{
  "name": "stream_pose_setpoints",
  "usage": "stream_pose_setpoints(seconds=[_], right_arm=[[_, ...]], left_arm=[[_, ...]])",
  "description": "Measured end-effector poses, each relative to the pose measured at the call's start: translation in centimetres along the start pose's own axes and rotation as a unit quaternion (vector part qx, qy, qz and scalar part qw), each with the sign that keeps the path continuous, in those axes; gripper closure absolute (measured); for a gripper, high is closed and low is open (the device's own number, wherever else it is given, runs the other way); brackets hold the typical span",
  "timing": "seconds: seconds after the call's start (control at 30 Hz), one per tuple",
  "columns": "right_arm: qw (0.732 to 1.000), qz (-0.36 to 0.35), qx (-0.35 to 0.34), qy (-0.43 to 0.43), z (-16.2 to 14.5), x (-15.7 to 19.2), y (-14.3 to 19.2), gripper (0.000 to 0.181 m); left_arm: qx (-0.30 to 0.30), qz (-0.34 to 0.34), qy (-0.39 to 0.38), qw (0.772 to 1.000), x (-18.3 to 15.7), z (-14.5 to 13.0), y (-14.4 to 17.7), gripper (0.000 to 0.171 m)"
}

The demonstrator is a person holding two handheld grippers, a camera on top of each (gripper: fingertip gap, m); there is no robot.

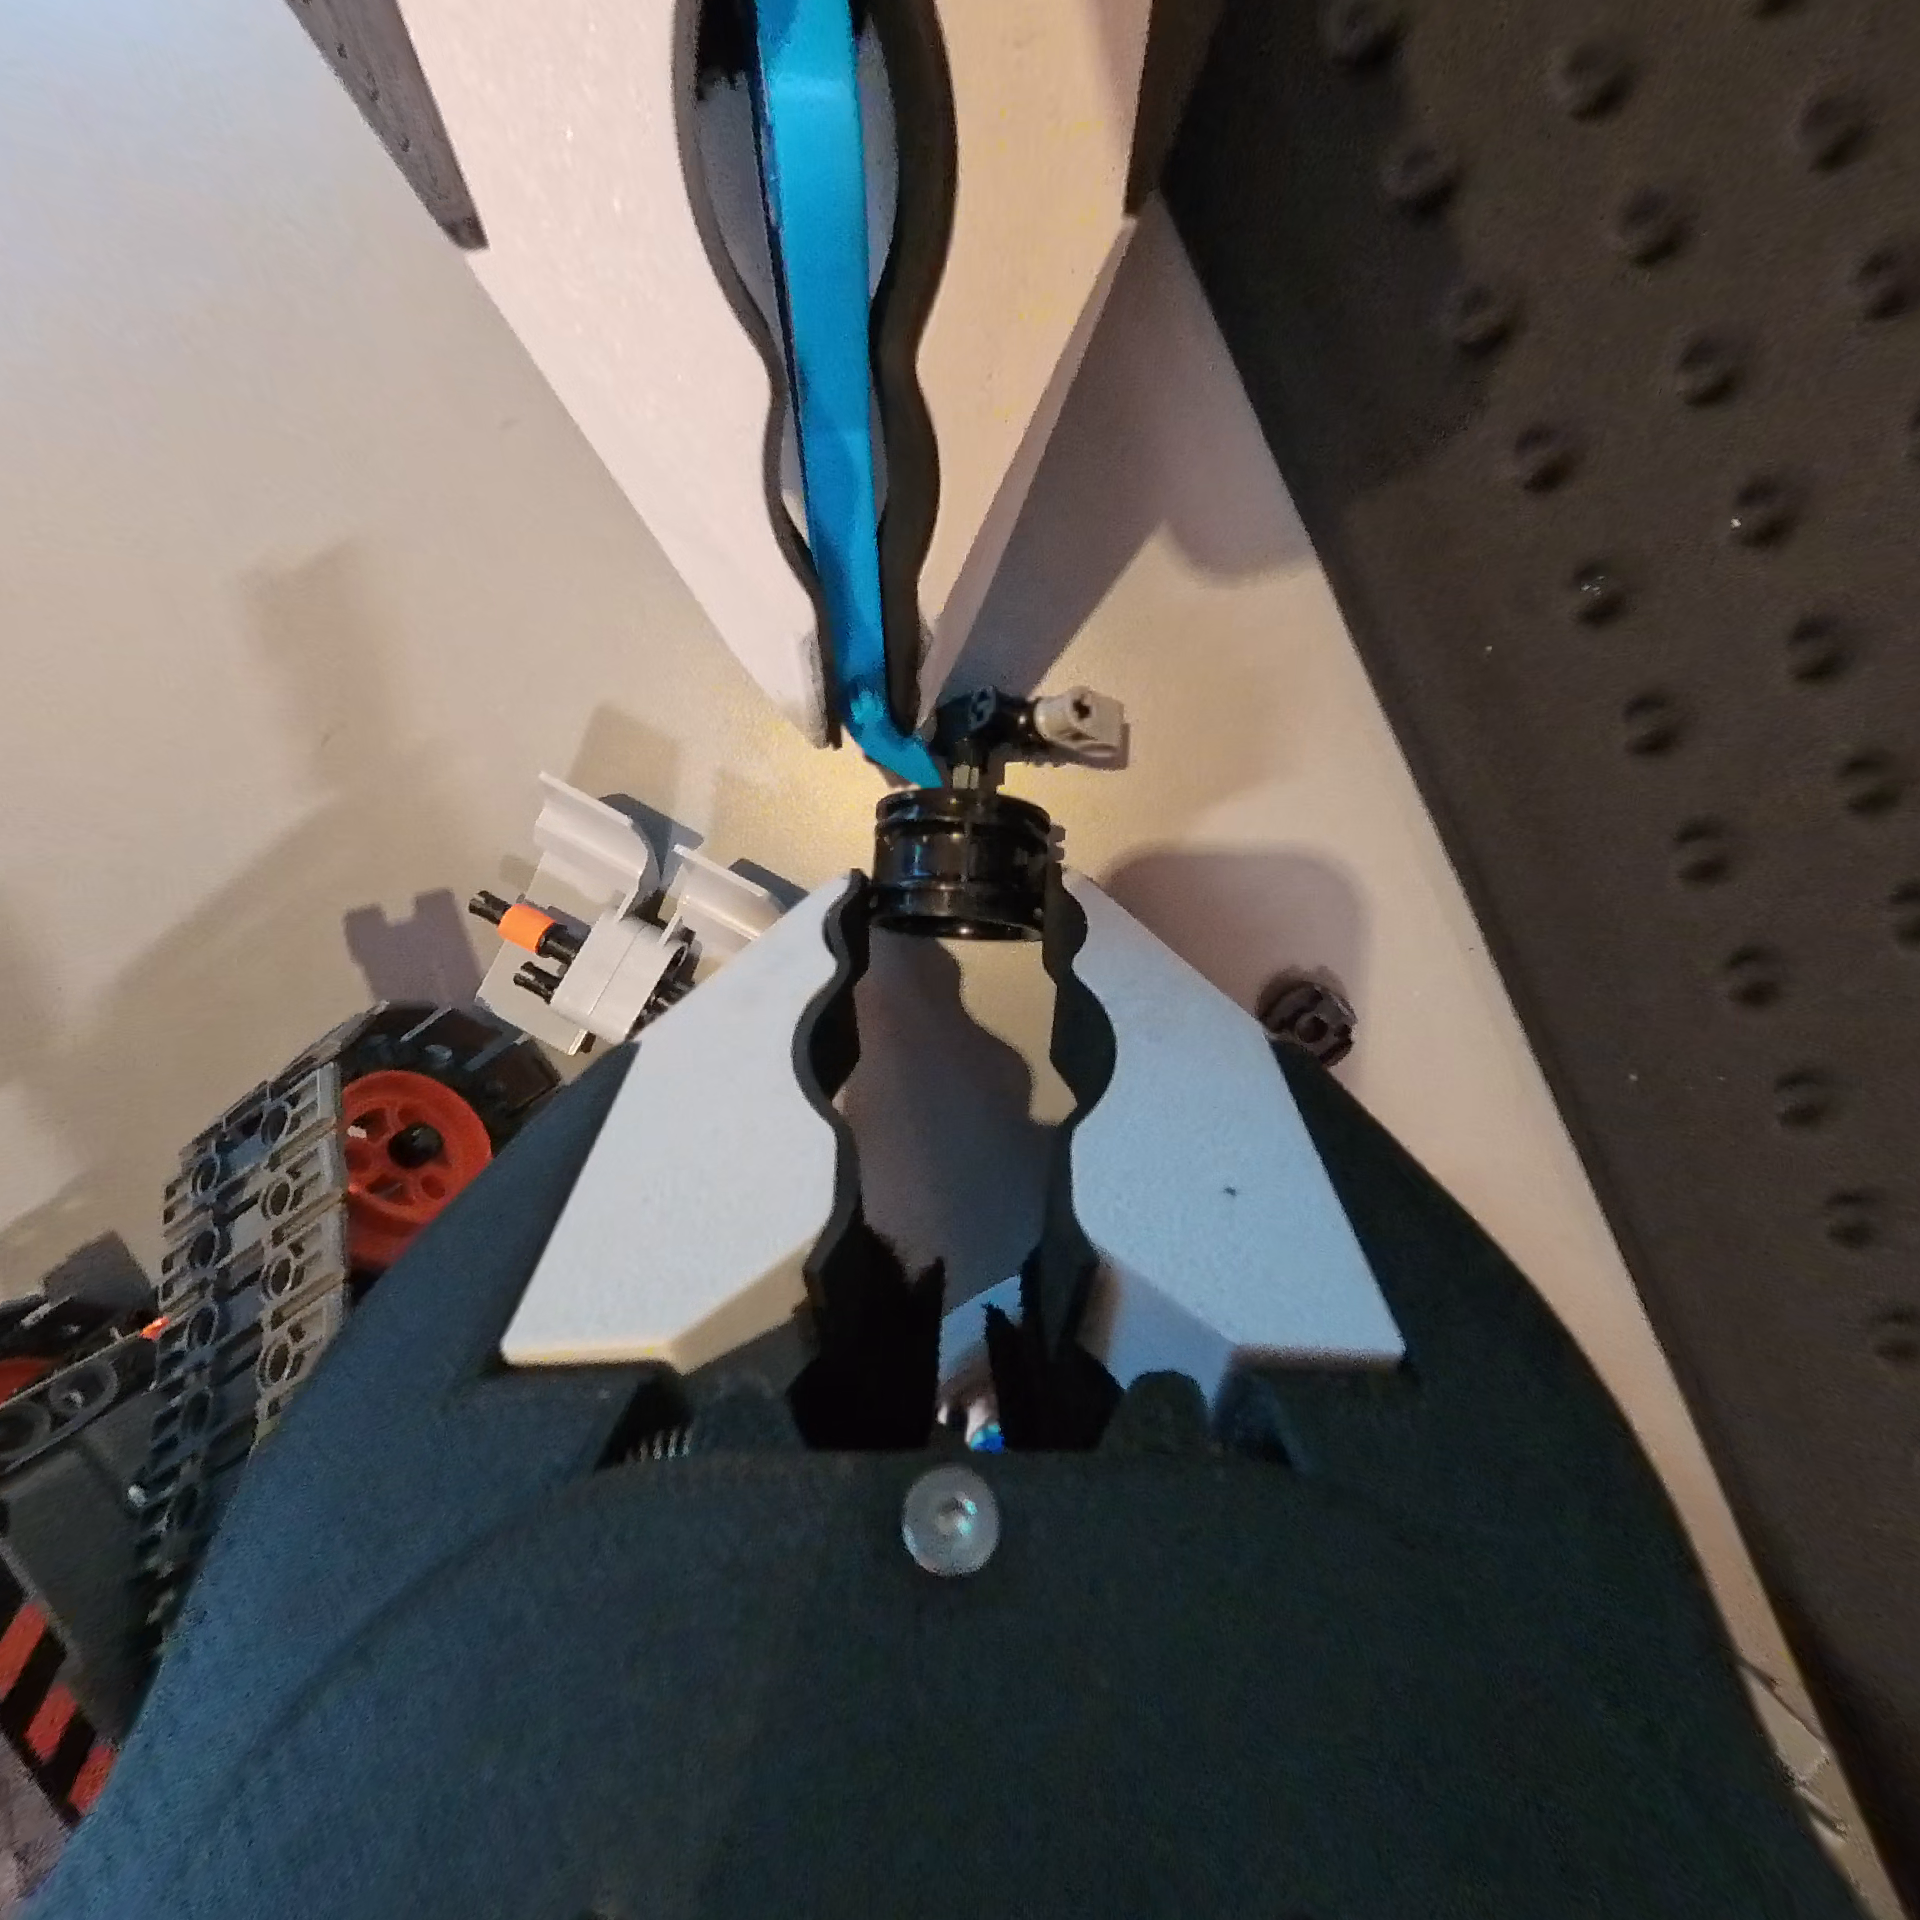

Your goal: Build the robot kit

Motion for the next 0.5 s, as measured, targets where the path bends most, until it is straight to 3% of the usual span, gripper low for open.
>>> stream_pose_setpoints(seconds=[0.27,0.5], right_arm=[[0.999,-0.005,0.030,-0.034,-0.20,0.28,-0.66,0.175],[0.989,-0.018,0.008,-0.146,-0.44,0.02,-0.68,0.175]], left_arm=[[-0.015,0.010,0.015,1.000,0.13,0.51,-0.14,0.141],[-0.031,0.035,0.025,0.999,0.48,0.63,-0.12,0.141]])
Point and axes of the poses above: each gripper's, where its closed fingertips meet, y back along the fingers, z out of its top, x = y × z across the jaws, the point moved 2 cm from there along y, back along the fingers, and after that the axes turned 5 degrees about x, right-handed, at the moved point
